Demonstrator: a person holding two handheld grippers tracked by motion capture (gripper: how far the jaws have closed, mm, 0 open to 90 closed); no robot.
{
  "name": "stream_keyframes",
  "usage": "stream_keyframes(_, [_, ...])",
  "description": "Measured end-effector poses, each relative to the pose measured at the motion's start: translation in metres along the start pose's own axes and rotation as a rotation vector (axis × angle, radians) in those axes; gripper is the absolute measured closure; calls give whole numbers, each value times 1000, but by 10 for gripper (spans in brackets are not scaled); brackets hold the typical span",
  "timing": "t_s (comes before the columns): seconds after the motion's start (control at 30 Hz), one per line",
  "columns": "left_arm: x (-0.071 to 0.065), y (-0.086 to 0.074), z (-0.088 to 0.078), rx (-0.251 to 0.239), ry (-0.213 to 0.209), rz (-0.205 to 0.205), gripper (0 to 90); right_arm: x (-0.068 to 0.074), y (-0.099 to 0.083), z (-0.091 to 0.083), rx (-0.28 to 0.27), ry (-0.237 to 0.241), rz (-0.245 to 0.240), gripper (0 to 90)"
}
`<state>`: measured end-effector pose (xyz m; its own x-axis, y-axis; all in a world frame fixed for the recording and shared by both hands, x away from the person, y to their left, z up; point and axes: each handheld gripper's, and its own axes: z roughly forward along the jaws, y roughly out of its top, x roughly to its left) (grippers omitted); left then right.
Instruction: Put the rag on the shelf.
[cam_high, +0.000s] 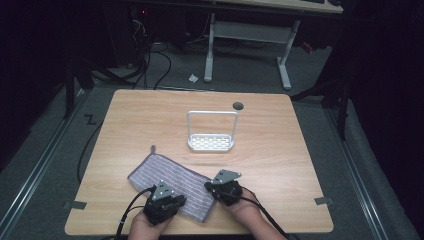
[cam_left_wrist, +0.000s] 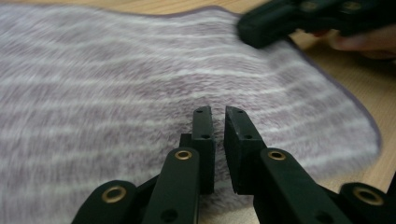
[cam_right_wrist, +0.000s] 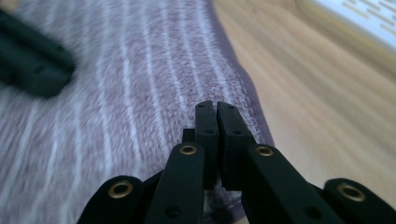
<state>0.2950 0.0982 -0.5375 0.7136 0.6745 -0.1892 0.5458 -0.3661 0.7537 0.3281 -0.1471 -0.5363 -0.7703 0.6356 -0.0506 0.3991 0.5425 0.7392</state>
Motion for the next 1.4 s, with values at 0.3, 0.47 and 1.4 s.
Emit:
stream_keyframes(0.3, [-8,-3,1,6,-16,3,823,17,-31,-41,-13,27,28,871])
stream_keyframes(0.47, [-2,-6,-5,14,-28,-6,805,7,-8,-31,-55,9,36,868])
stream_keyframes(1.4, [3,5,11,-17,-27,10,766,-3,-11,-15,17,-20,25,873])
